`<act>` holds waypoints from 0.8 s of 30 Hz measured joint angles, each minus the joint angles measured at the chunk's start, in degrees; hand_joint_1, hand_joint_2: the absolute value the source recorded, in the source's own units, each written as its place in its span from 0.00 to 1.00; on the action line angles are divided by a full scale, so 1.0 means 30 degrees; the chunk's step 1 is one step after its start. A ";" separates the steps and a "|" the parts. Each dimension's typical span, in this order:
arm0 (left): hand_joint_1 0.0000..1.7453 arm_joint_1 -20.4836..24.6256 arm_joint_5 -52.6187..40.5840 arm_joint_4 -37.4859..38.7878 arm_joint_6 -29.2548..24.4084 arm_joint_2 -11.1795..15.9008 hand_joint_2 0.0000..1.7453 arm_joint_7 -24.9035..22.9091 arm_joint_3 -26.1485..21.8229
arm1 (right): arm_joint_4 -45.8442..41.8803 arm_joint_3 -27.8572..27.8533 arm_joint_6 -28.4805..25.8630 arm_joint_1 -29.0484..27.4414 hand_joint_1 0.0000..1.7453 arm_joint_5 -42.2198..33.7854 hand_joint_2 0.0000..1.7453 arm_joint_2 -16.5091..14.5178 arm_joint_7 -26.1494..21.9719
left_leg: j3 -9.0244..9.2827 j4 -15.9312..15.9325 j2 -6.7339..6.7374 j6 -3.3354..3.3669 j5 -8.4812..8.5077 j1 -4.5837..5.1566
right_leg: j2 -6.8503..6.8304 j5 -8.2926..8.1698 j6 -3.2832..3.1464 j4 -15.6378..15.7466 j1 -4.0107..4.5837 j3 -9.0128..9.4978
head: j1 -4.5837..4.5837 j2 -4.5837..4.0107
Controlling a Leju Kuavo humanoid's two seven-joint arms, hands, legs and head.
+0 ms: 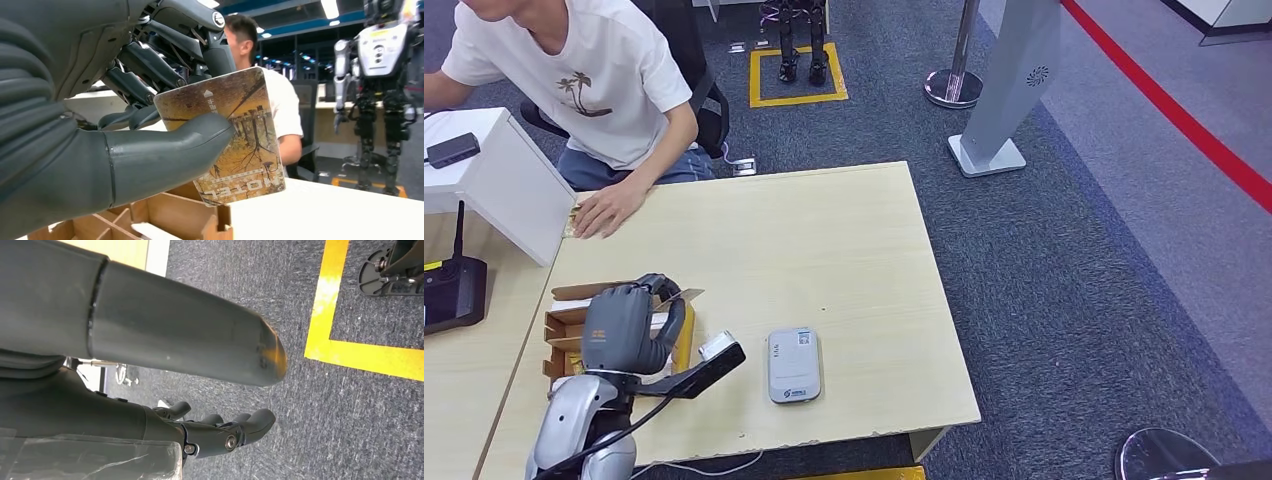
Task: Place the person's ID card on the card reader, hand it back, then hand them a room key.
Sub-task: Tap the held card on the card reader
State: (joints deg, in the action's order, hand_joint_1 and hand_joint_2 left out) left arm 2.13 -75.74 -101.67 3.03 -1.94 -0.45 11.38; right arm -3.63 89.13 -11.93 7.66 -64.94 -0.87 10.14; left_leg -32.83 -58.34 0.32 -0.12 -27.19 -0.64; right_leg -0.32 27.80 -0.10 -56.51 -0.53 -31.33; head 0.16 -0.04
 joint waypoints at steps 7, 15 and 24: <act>1.00 -0.0792 -0.0895 0.0709 -0.1450 -0.0461 1.00 0.0082 0.1500 | 0.0000 0.0000 0.0000 0.0001 0.00 0.0232 0.00 0.0015 -0.0020 | -0.0003 0.0000 0.0001 0.0009 -0.0012 0.0007 | 0.0000 0.0002 0.0003 0.0007 -0.0004 0.0000 | 0.0003 0.0000; 1.00 -0.0854 -0.1111 0.2452 -0.2196 -0.1179 1.00 0.0102 0.2329 | 0.0000 0.0000 0.0004 0.0009 0.00 0.1142 0.00 0.0015 -0.0067 | 0.0000 -0.0001 0.0000 0.0009 -0.0010 0.0006 | -0.0001 0.0000 0.0004 0.0008 -0.0003 0.0000 | 0.0002 0.0000; 1.00 -0.0380 -0.0991 0.4280 -0.2200 -0.2129 1.00 0.0388 0.3382 | 0.0000 0.0000 0.0058 0.0030 0.00 0.1758 0.00 0.0026 -0.0080 | -0.0003 -0.0003 0.0001 0.0009 -0.0012 0.0007 | 0.0000 0.0000 0.0005 0.0009 -0.0004 0.0000 | 0.0002 0.0000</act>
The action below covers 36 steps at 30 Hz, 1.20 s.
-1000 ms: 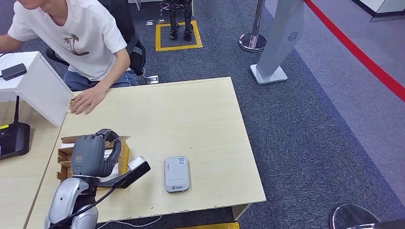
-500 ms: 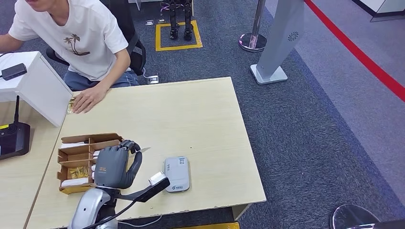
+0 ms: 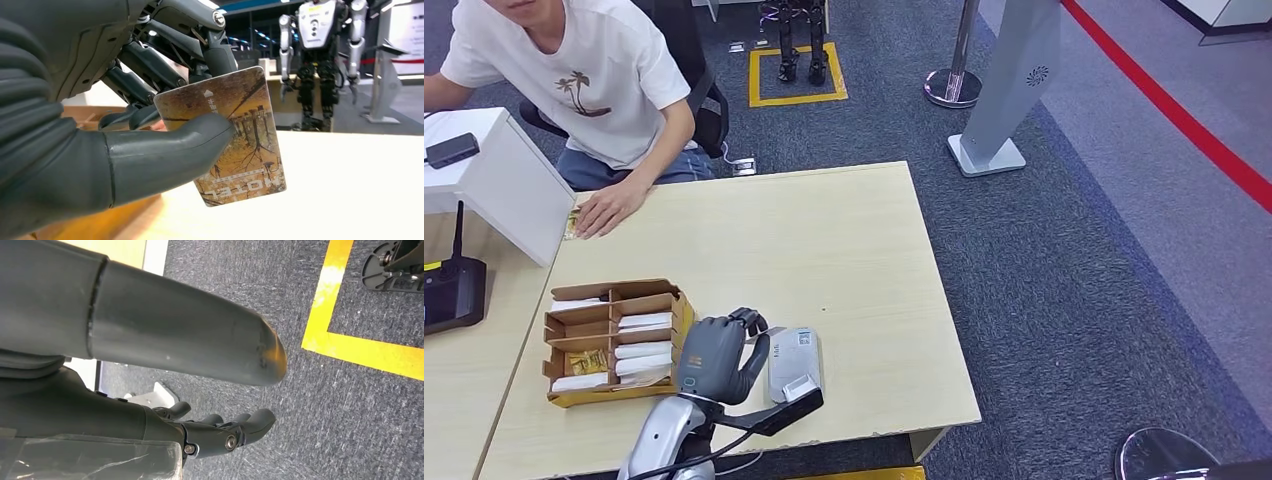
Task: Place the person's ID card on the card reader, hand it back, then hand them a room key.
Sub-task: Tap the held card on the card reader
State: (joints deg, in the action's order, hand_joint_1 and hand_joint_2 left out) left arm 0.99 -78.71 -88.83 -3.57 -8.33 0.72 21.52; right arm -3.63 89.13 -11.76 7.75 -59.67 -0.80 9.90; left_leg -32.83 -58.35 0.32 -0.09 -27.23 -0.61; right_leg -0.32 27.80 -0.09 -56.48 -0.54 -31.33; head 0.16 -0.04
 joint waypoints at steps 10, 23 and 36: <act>1.00 0.0384 0.0423 0.2409 -0.0230 -0.0862 1.00 -0.0016 0.0525 | 0.0000 0.0000 -0.0007 0.0057 0.00 0.0557 0.00 0.0066 -0.0057 | 0.0001 0.0000 -0.0001 0.0001 0.0001 -0.0001 | -0.0001 -0.0001 0.0000 -0.0001 0.0001 0.0001 | -0.0002 0.0000; 1.00 0.1045 -0.0559 0.4162 -0.0459 -0.1261 1.00 -0.0470 0.0854 | 0.0000 0.0000 -0.0007 0.0078 0.00 0.0842 0.00 0.0111 -0.0009 | -0.0001 0.0000 -0.0001 0.0001 0.0000 0.0000 | -0.0001 0.0000 0.0001 -0.0001 0.0000 0.0001 | 0.0000 0.0000; 1.00 0.1173 -0.0384 0.4969 -0.0406 -0.1450 1.00 -0.0393 0.1246 | -0.0007 0.0000 -0.0066 0.0086 0.00 0.0860 0.00 0.0113 -0.0057 | 0.0000 -0.0001 -0.0001 0.0001 0.0001 0.0000 | -0.0001 -0.0001 0.0001 -0.0001 0.0000 0.0002 | 0.0002 0.0000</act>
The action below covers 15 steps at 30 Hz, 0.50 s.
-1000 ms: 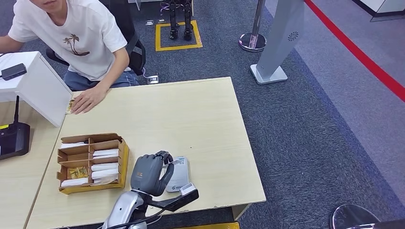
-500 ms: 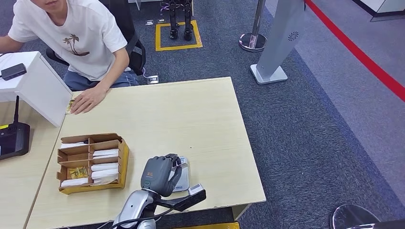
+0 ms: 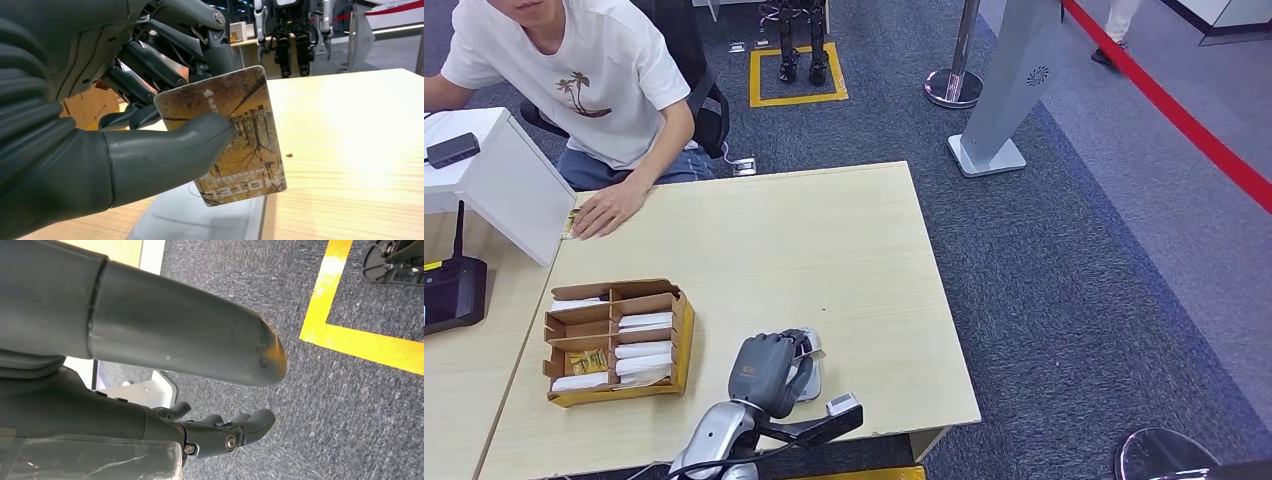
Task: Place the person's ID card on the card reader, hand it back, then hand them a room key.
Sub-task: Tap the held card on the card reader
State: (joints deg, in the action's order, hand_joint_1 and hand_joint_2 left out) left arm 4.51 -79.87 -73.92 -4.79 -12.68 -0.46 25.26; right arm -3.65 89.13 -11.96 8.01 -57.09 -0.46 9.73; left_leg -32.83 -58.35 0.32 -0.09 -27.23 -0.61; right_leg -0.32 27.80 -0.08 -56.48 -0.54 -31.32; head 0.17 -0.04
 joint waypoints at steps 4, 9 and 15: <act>1.00 0.0038 0.0047 0.0313 0.0071 -0.0011 1.00 0.0014 0.0260 | 0.0000 0.0000 0.0000 0.0002 0.00 0.0000 0.00 0.0000 -0.0005 | 0.0000 0.0000 0.0000 0.0000 0.0000 0.0000 | 0.0000 0.0000 0.0000 0.0000 0.0000 0.0000 | -0.0005 0.0000; 1.00 0.0246 0.0498 0.0884 0.0082 -0.0053 1.00 0.0182 0.0565 | -0.0004 0.0000 0.0000 0.0010 0.00 -0.0026 0.00 0.0000 -0.0007 | 0.0001 0.0000 -0.0001 0.0000 0.0000 -0.0001 | -0.0002 0.0000 0.0000 0.0000 0.0001 0.0003 | -0.0004 0.0000; 1.00 0.0431 0.0803 0.1284 0.0003 -0.0062 1.00 0.0240 0.0772 | -0.0007 0.0000 -0.0004 0.0012 0.00 -0.0142 0.00 0.0000 -0.0007 | 0.0007 0.0000 -0.0001 0.0001 0.0001 -0.0001 | -0.0002 -0.0001 0.0000 -0.0001 0.0001 0.0013 | -0.0005 0.0000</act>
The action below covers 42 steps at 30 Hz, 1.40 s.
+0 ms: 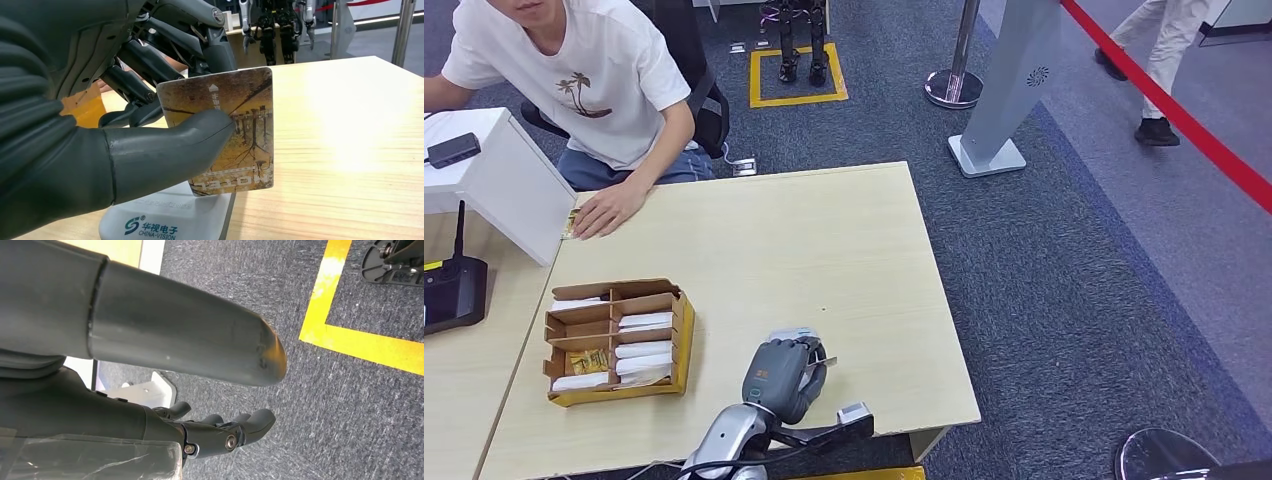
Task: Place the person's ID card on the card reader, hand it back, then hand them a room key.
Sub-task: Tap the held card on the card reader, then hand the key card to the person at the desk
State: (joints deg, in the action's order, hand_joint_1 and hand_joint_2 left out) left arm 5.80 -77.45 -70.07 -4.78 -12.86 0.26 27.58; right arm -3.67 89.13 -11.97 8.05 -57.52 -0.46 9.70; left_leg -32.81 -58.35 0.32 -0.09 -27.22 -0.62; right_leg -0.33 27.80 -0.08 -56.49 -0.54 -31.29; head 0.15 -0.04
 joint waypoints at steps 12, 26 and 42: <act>1.00 -0.0325 -0.0643 -0.2281 -0.0040 0.0124 1.00 -0.1055 -0.0033 | 0.0000 0.0000 0.0004 -0.0019 0.00 -0.0443 0.00 0.0000 0.0035 | -0.0006 0.0000 -0.0002 0.0001 0.0000 0.0000 | -0.0004 0.0000 0.0001 -0.0001 0.0000 -0.0001 | 0.0002 0.0000; 1.00 -0.0006 -0.0536 -0.7565 0.0443 0.0425 1.00 -0.1490 -0.3552 | 0.0007 0.0000 -0.0018 -0.0053 0.00 -0.0998 0.00 0.0000 0.0104 | -0.0005 0.0001 0.0000 -0.0004 0.0007 -0.0007 | -0.0003 -0.0001 -0.0001 -0.0009 0.0005 -0.0003 | 0.0005 0.0000; 1.00 0.3706 -0.4133 -0.8047 0.2444 0.3189 1.00 -0.2603 -1.0375 | -0.0004 0.0000 -0.0013 -0.0043 0.00 -0.1266 0.00 0.0007 0.0319 | -0.0003 0.0001 0.0003 -0.0014 0.0016 -0.0007 | 0.0005 -0.0001 -0.0004 -0.0022 0.0006 -0.0009 | 0.0002 0.0000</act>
State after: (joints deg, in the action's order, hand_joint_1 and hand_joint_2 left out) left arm 16.92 -89.85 -94.21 2.55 -3.30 -7.55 -3.55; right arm -3.68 89.13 -12.00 7.92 -61.31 -0.44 10.66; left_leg -32.82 -58.35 0.33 -0.13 -27.18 -0.64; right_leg -0.32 27.79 -0.09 -56.55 -0.52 -31.31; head 0.16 -0.04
